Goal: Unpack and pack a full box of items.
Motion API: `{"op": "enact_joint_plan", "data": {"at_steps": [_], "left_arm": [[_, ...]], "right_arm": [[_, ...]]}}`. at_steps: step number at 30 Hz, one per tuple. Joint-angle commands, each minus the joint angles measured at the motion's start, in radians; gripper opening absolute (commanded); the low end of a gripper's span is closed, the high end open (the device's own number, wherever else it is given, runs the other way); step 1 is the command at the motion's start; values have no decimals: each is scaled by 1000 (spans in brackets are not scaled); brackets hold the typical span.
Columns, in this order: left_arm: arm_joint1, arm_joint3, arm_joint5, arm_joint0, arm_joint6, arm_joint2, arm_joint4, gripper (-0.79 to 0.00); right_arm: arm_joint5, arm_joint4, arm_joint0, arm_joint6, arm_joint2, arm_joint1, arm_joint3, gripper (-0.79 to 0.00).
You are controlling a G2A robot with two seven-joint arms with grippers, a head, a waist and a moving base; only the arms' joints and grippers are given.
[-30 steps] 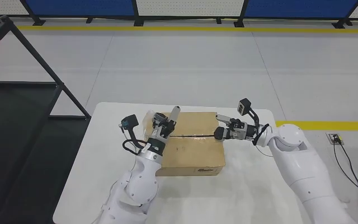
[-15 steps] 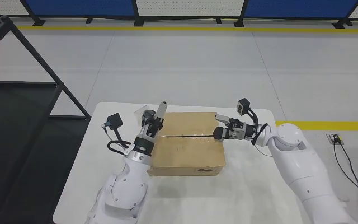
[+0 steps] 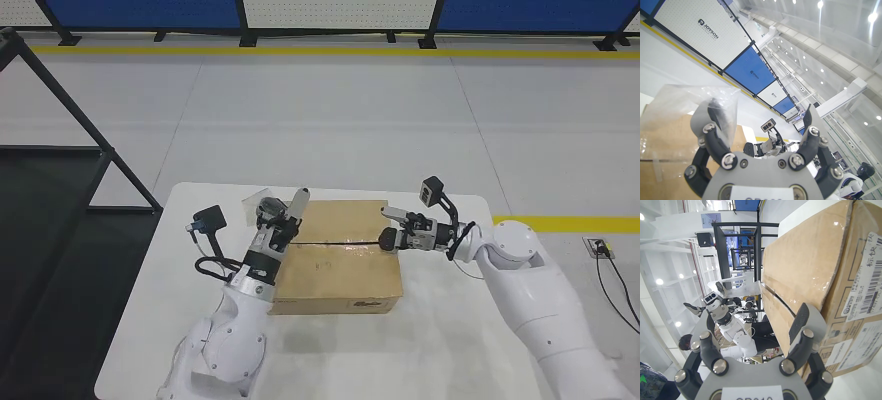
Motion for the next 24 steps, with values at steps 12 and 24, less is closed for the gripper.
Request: {"op": "enact_joint_plan", "data": {"at_steps": [12,24], "left_arm": [[-8,14,-35,-5,71,1,-1,0],[-7,-121,-268,58,19,-109,-453,0]], "right_arm": [[-4,4,-6,1,3,3,7,0],[-41,18,-7,15,8,4,4,0]]}}
